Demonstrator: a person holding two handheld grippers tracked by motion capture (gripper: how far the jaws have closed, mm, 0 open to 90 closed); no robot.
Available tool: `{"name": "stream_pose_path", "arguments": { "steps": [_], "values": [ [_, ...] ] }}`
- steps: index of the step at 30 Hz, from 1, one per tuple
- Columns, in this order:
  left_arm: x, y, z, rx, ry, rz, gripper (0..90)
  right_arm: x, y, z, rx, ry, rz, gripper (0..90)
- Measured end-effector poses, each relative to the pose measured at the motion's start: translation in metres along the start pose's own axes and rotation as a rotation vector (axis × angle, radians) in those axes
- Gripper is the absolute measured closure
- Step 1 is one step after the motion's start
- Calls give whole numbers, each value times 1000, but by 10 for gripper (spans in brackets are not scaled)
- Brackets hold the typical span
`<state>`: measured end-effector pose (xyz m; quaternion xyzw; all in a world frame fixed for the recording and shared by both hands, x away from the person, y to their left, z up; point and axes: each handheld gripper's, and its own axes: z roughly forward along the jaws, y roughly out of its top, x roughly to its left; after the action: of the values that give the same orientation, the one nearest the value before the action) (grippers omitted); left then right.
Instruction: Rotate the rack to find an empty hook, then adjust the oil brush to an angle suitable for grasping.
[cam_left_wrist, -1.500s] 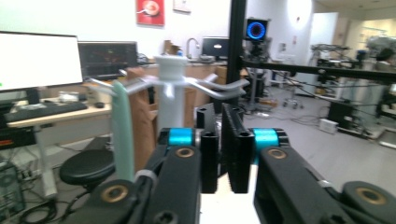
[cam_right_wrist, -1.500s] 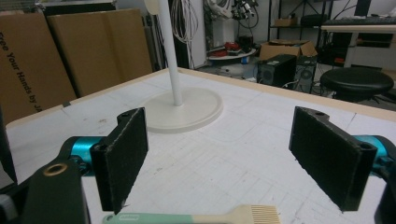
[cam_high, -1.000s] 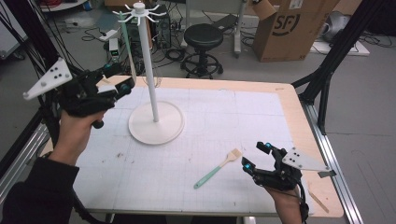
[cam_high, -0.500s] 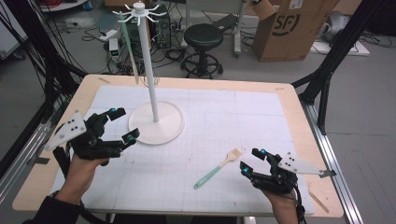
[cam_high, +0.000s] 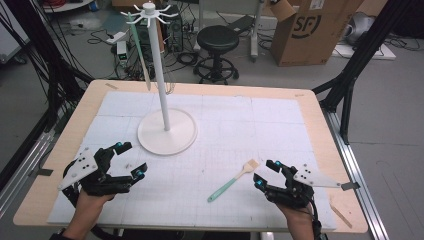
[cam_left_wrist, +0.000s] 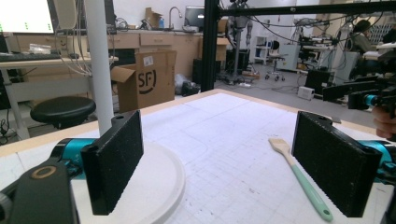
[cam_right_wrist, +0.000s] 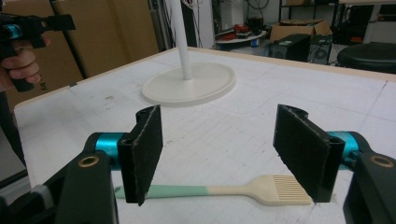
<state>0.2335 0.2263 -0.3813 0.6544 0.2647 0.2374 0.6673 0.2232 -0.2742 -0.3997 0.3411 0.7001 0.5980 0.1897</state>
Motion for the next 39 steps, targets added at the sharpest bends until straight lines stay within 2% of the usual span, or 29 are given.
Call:
{"name": "stream_pose_path", "arguments": {
  "steps": [15,26,29,34,37,39],
  "values": [
    [2,-8,-11,0,29,-27,171,3,2,2,2,12,-11,319],
    [5,-10,-17,5,39,-24,171,4,1,1,8,5,-5,344],
    [6,-11,-19,1,44,-24,171,6,0,3,20,13,-7,378],
    [8,-14,-25,-3,63,-27,171,8,-4,8,65,46,-26,496],
    [8,-16,-30,5,76,-27,171,10,-9,15,113,88,-35,605],
    [7,-17,-32,18,81,-19,171,11,-13,22,172,144,-40,691]
  ]
}}
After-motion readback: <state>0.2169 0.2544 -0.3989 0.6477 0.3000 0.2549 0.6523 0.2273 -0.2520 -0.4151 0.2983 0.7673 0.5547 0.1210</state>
